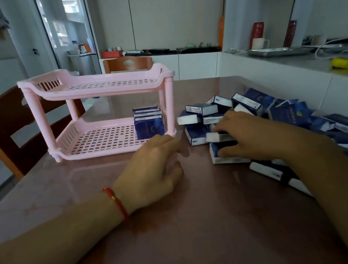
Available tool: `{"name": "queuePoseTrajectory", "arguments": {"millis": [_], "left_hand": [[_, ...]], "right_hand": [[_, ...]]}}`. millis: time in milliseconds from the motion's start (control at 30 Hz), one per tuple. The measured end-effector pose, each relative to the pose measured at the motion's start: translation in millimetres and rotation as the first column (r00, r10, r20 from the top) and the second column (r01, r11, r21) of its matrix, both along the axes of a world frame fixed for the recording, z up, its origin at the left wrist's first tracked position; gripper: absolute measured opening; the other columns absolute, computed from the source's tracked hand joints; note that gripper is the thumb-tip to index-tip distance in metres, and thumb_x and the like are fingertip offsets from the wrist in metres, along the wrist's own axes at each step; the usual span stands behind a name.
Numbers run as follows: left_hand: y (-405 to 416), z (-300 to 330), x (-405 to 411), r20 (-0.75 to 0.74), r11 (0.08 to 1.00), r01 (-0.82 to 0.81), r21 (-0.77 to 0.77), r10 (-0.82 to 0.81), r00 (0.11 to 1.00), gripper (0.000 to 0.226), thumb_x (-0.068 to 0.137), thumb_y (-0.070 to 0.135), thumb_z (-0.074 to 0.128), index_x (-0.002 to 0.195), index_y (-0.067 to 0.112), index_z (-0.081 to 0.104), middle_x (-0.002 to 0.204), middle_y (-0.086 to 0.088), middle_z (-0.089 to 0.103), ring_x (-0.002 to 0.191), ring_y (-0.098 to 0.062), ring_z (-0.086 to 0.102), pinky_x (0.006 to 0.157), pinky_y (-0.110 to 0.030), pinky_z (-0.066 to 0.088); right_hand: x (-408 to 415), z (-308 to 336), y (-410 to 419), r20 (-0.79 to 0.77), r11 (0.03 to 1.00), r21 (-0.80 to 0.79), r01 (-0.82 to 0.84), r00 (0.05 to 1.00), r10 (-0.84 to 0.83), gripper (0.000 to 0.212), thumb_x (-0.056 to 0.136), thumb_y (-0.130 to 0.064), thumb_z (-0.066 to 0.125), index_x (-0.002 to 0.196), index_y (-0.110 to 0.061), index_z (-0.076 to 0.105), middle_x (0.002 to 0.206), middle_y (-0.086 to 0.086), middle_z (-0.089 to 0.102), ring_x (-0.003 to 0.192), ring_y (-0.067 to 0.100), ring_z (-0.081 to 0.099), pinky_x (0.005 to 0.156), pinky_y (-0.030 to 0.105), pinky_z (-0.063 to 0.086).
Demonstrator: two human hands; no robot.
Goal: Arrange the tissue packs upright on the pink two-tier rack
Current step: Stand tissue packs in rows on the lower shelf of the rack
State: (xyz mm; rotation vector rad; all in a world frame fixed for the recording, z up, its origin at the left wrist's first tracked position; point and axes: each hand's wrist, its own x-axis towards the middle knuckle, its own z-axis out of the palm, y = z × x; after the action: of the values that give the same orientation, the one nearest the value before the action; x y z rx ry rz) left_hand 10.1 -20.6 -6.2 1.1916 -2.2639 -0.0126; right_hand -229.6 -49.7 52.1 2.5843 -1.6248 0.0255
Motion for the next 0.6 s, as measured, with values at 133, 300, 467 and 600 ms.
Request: {"name": "queuePoseTrajectory", "arguments": {"millis": [133, 300, 467, 600], "left_hand": [[-3, -2, 9, -0.004, 0.998, 0.033, 0.048, -0.033, 0.999, 0.035, 0.076, 0.023, 0.057, 0.109, 0.025, 0.070, 0.106, 0.004, 0.066, 0.092, -0.002, 0.049, 0.085, -0.003, 0.032], [-1, -3, 10, -0.083, 0.998, 0.048, 0.049, -0.044, 0.996, 0.039, 0.079, 0.025, 0.066, 0.119, 0.023, 0.067, 0.110, 0.005, 0.065, 0.092, -0.001, 0.054, 0.083, -0.002, 0.038], [0, -6, 6, -0.091, 0.987, 0.124, 0.100, -0.115, 0.989, 0.067, 0.084, 0.037, 0.077, 0.143, 0.025, 0.045, 0.123, 0.013, 0.053, 0.103, 0.001, 0.052, 0.089, -0.007, 0.042], [0, -6, 4, -0.140, 0.981, 0.119, 0.151, -0.098, 0.985, 0.062, 0.083, 0.050, 0.074, 0.133, 0.030, 0.043, 0.127, 0.012, 0.057, 0.108, -0.001, 0.056, 0.090, -0.025, 0.052]], "right_hand": [[2, -4, 2, -0.033, 0.999, 0.031, 0.012, 0.999, -0.011, 0.053, 0.079, -0.046, 0.075, 0.122, -0.025, 0.051, 0.107, -0.002, 0.052, 0.099, 0.017, 0.041, 0.069, 0.030, 0.042], [9, -3, 2, 0.095, 0.985, -0.142, -0.095, 0.989, 0.109, 0.050, 0.075, -0.050, 0.075, 0.120, -0.038, 0.059, 0.111, -0.008, 0.061, 0.101, 0.011, 0.053, 0.079, 0.034, 0.049], [23, -10, 5, 0.294, 0.972, -0.013, -0.236, 0.928, 0.230, 0.044, 0.078, -0.038, 0.079, 0.119, -0.037, 0.061, 0.109, -0.011, 0.052, 0.097, 0.002, 0.052, 0.084, 0.022, 0.046], [22, -11, 6, 0.256, 0.959, 0.084, -0.270, 0.936, 0.241, 0.060, 0.080, -0.046, 0.077, 0.132, -0.044, 0.048, 0.125, -0.011, 0.052, 0.109, 0.007, 0.052, 0.095, 0.029, 0.047]]}}
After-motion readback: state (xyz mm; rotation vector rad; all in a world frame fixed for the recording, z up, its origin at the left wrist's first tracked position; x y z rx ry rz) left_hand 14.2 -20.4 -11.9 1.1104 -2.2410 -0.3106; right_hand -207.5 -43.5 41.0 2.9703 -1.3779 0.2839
